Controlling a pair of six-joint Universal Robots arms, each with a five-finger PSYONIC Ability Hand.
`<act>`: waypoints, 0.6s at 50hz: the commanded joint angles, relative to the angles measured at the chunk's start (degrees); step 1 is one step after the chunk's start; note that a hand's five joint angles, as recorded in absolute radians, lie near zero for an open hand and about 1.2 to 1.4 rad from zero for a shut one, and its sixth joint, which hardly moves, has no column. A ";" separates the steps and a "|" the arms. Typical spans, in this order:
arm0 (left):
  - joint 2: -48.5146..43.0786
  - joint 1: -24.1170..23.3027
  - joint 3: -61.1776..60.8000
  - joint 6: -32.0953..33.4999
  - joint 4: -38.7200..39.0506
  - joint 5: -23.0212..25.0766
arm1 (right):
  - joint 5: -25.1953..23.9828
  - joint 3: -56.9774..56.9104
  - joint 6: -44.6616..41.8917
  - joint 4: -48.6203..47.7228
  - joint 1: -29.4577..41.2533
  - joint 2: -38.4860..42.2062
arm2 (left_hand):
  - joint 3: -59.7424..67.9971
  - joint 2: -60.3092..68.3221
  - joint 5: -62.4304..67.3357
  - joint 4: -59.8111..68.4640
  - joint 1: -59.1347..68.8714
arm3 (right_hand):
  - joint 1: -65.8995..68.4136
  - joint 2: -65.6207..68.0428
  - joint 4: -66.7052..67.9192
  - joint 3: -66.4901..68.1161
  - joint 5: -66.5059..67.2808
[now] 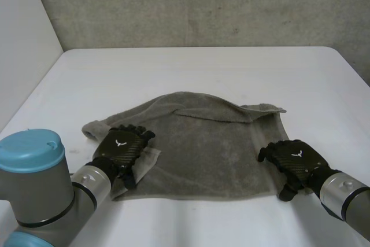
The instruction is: Fold the towel.
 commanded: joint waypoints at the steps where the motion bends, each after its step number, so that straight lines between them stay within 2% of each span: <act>1: 0.11 0.56 -0.03 -0.07 0.24 0.00 | 0.04 -0.99 -0.23 -2.25 -0.04 1.70 | 1.67 1.83 1.67 1.74 1.65 | 2.57 7.38 6.45 6.66 7.14; 11: 0.19 0.65 -0.11 -0.07 0.24 -0.18 | 0.22 -4.06 -0.76 -4.71 0.40 4.43 | 1.67 1.83 1.67 1.74 1.65 | 8.80 13.61 12.67 12.88 13.36; 22: 0.28 0.73 -0.03 -0.07 0.33 0.00 | 2.68 -8.19 -0.23 -4.98 1.72 4.60 | 1.67 1.83 1.67 1.74 1.65 | 20.74 25.55 24.61 24.82 25.30; 24: 0.02 0.73 -0.03 -0.07 0.85 -0.09 | 2.85 -8.28 -0.23 -4.98 2.51 4.60 | 1.67 1.83 1.67 1.74 1.65 | 34.12 38.93 37.99 38.20 38.68; 25: 0.02 0.73 -0.03 -0.07 0.85 -0.09 | 2.85 -8.28 -0.23 -4.98 2.51 4.60 | 1.67 1.83 1.67 1.74 1.65 | 34.20 39.01 38.07 38.28 38.76; 27: -0.16 0.73 0.06 -0.07 1.38 -0.09 | 2.94 -8.19 -0.23 -4.98 2.60 4.60 | 1.67 1.83 1.67 1.74 1.65 | 52.91 57.72 56.78 56.99 57.47; 30: -1.65 0.82 0.68 0.02 3.49 -1.58 | 2.94 -8.10 -0.23 -4.98 2.42 4.60 | 2.01 2.16 2.01 2.08 1.98 | 52.98 57.79 56.85 57.06 57.54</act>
